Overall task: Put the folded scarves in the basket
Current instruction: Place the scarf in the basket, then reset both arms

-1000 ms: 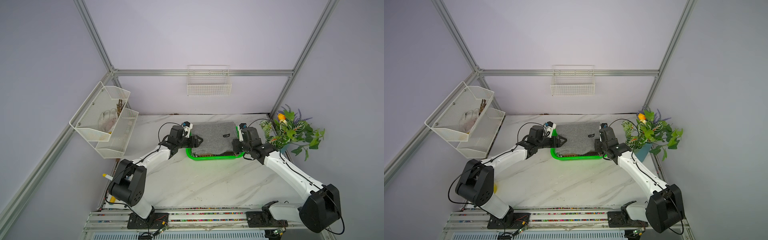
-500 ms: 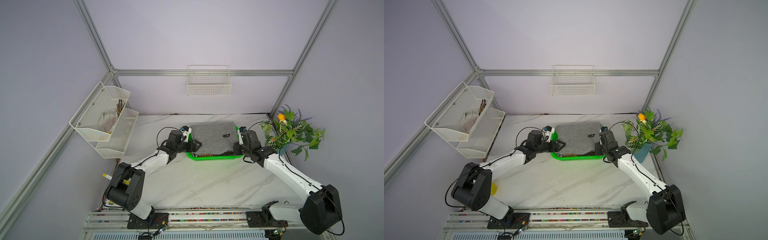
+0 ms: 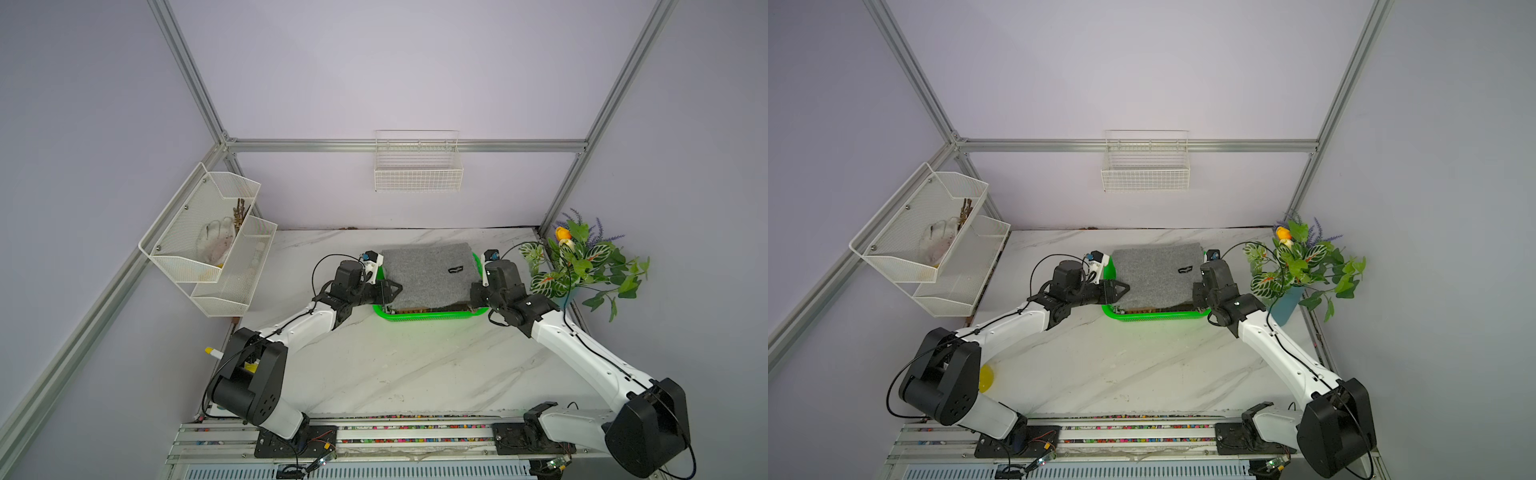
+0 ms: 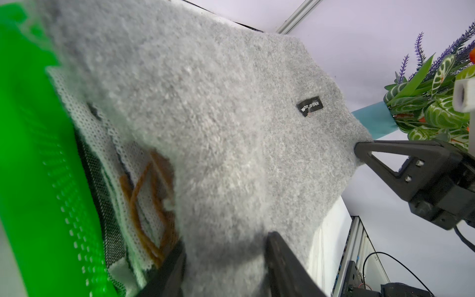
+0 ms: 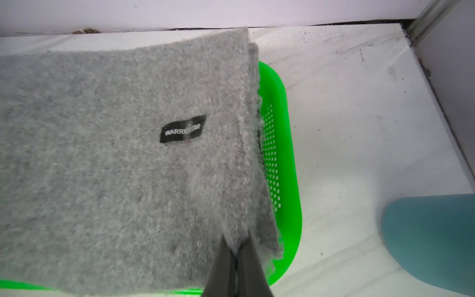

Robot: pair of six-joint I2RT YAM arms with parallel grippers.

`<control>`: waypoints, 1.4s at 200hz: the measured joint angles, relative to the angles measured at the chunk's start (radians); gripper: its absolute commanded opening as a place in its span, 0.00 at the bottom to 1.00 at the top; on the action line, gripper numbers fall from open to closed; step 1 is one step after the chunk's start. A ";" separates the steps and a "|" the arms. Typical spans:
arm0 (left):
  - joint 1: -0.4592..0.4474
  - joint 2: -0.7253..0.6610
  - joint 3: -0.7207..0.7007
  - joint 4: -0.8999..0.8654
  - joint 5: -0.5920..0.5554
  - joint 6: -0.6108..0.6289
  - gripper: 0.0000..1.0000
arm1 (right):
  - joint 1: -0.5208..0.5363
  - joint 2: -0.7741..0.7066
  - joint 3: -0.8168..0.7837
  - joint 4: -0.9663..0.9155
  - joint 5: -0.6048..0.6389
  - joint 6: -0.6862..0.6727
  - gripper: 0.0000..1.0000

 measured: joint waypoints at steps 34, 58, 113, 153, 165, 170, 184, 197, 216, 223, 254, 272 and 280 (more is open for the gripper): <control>0.000 0.011 -0.048 0.036 0.009 -0.016 0.45 | 0.000 0.076 -0.001 0.004 0.042 0.003 0.08; 0.000 0.013 -0.080 0.064 0.009 -0.019 0.45 | 0.000 0.097 -0.024 0.024 0.051 0.008 0.08; 0.000 0.011 -0.079 0.048 -0.005 -0.018 0.65 | 0.000 0.075 -0.041 0.031 0.036 0.019 0.38; 0.002 -0.106 -0.041 -0.090 -0.076 0.003 1.00 | 0.006 -0.018 -0.030 0.023 -0.021 0.013 0.58; 0.002 -0.181 -0.034 -0.142 -0.119 0.017 1.00 | 0.013 -0.048 -0.028 0.020 -0.043 0.019 1.00; 0.002 -0.214 -0.032 -0.161 -0.140 0.025 1.00 | 0.019 -0.063 -0.028 0.015 -0.052 0.014 1.00; 0.001 -0.312 -0.023 -0.228 -0.232 0.061 1.00 | 0.038 -0.118 -0.029 0.000 -0.069 0.005 1.00; 0.001 -0.404 -0.022 -0.278 -0.351 0.101 1.00 | 0.051 -0.182 -0.035 0.000 -0.076 0.003 1.00; 0.002 -0.554 -0.058 -0.304 -0.573 0.177 1.00 | 0.058 -0.283 -0.076 0.018 -0.088 -0.013 1.00; 0.002 -0.600 -0.089 -0.294 -0.648 0.214 1.00 | 0.058 -0.330 -0.110 0.040 -0.089 -0.023 1.00; 0.008 -0.702 -0.394 0.000 -0.871 0.442 1.00 | 0.058 -0.462 -0.420 0.362 -0.084 -0.161 1.00; 0.014 -0.628 -0.530 0.088 -0.929 0.547 1.00 | 0.054 -0.461 -0.626 0.573 -0.056 -0.265 1.00; 0.027 -0.601 -0.574 0.123 -0.941 0.586 1.00 | 0.047 -0.441 -0.692 0.644 -0.041 -0.301 1.00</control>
